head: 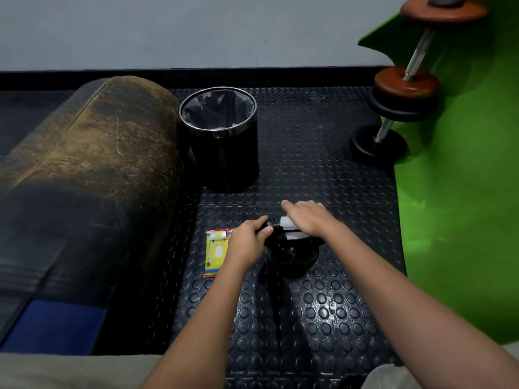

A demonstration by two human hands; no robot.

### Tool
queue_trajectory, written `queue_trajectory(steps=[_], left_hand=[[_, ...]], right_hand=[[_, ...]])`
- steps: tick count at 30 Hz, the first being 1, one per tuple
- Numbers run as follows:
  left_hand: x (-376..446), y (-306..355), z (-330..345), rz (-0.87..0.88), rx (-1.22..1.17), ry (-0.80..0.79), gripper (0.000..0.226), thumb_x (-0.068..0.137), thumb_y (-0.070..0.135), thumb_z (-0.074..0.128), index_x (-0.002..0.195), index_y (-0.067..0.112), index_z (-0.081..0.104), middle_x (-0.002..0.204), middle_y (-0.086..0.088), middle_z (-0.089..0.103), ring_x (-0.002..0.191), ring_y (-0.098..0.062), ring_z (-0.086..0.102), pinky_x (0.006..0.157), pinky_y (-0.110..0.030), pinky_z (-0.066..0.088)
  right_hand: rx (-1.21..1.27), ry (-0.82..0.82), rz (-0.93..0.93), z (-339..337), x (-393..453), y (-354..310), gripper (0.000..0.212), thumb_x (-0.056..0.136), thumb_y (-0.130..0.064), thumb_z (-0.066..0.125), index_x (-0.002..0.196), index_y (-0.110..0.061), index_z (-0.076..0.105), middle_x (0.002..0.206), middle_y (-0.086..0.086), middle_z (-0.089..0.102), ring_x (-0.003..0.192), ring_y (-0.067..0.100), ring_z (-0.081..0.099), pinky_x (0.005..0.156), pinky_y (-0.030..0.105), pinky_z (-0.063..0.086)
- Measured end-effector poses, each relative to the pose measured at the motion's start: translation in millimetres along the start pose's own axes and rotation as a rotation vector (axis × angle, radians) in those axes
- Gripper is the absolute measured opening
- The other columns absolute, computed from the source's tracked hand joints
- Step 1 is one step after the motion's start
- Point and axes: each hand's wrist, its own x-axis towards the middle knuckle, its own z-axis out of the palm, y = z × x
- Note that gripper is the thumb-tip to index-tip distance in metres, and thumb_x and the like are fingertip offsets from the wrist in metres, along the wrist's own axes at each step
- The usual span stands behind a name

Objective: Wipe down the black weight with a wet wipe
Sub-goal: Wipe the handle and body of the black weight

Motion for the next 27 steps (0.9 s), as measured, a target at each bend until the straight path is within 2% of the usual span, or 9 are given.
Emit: queue_trajectory(steps=[1,3,5,8,10,14,16,22,27], left_hand=[[0,-1,0,0.002,0.002,0.000,0.044,0.095,0.033,0.054,0.138,0.023,0.050,0.134,-0.002,0.056,0.125,-0.018,0.051,0.098,-0.021,0.036],[1,-2,0,0.007,0.002,-0.004,0.044,0.094,0.034,0.055,0.137,0.023,0.051,0.134,-0.001,0.057,0.124,-0.017,0.051,0.098,-0.021,0.037],[0,-1,-1,0.007,-0.005,-0.011,0.044,0.094,0.034,0.055,0.137,0.023,0.051,0.134,-0.001,0.056,0.125,-0.018,0.051,0.098,-0.022,0.037],[0,-1,0,0.016,-0.002,-0.020,0.045,0.094,0.034,0.055,0.137,0.023,0.051,0.134,-0.002,0.056,0.125,-0.018,0.050,0.098,-0.021,0.036],[-1,0,0,0.018,-0.011,-0.031,0.045,0.094,0.033,0.055,0.138,0.022,0.050,0.135,-0.002,0.056,0.125,-0.017,0.050,0.099,-0.021,0.036],[1,-1,1,0.000,-0.017,-0.021,0.045,0.096,0.031,0.053,0.139,0.022,0.048,0.137,-0.003,0.054,0.127,-0.018,0.049,0.102,-0.024,0.037],[2,-2,0,0.001,0.004,-0.014,0.045,0.095,0.032,0.054,0.139,0.023,0.049,0.136,-0.002,0.055,0.126,-0.017,0.049,0.101,-0.024,0.036],[4,-6,-1,0.004,0.009,-0.014,0.044,0.093,0.036,0.056,0.135,0.025,0.053,0.133,0.000,0.058,0.125,-0.015,0.051,0.099,-0.021,0.036],[5,-7,-1,0.007,0.016,-0.013,0.044,0.094,0.037,0.055,0.136,0.026,0.052,0.133,0.000,0.058,0.125,-0.017,0.051,0.102,-0.025,0.040]], right_hand=[[-0.023,-0.004,0.004,0,0,2,0.052,0.104,-0.034,0.010,0.088,-0.012,0.055,0.098,0.004,0.065,0.096,0.022,0.053,0.101,0.044,0.028],[-0.055,-0.015,0.028,-3,-1,11,0.048,0.103,-0.028,0.007,0.095,-0.013,0.052,0.084,0.000,0.061,0.083,0.017,0.049,0.108,0.046,0.023],[-0.088,-0.023,0.071,-4,0,25,0.044,0.103,-0.025,0.008,0.096,-0.014,0.050,0.073,-0.003,0.050,0.084,0.019,0.047,0.115,0.048,0.016],[-0.082,-0.032,0.146,-3,2,45,0.047,0.102,-0.029,0.009,0.085,-0.013,0.050,0.074,-0.003,0.049,0.090,0.019,0.047,0.117,0.048,0.013],[-0.057,-0.031,0.166,-3,2,46,0.047,0.101,-0.031,0.011,0.080,-0.015,0.050,0.079,-0.003,0.054,0.093,0.019,0.049,0.116,0.048,0.013],[-0.084,-0.019,0.110,-4,-2,15,0.037,0.102,-0.022,0.014,0.091,-0.015,0.049,0.113,0.010,0.061,0.114,0.028,0.052,0.107,0.046,0.023],[-0.114,0.021,0.059,-2,-5,1,0.033,0.102,-0.019,0.016,0.091,-0.017,0.048,0.116,0.011,0.063,0.115,0.031,0.054,0.102,0.045,0.027],[-0.143,0.280,0.001,18,-22,15,0.060,0.105,-0.037,0.017,0.060,-0.023,0.054,0.068,-0.003,0.066,0.088,0.015,0.063,0.117,0.038,0.015],[0.065,0.446,0.106,29,-42,46,0.058,0.107,-0.035,0.019,0.056,-0.025,0.045,0.057,-0.007,0.052,0.074,0.009,0.056,0.118,0.037,0.017]])
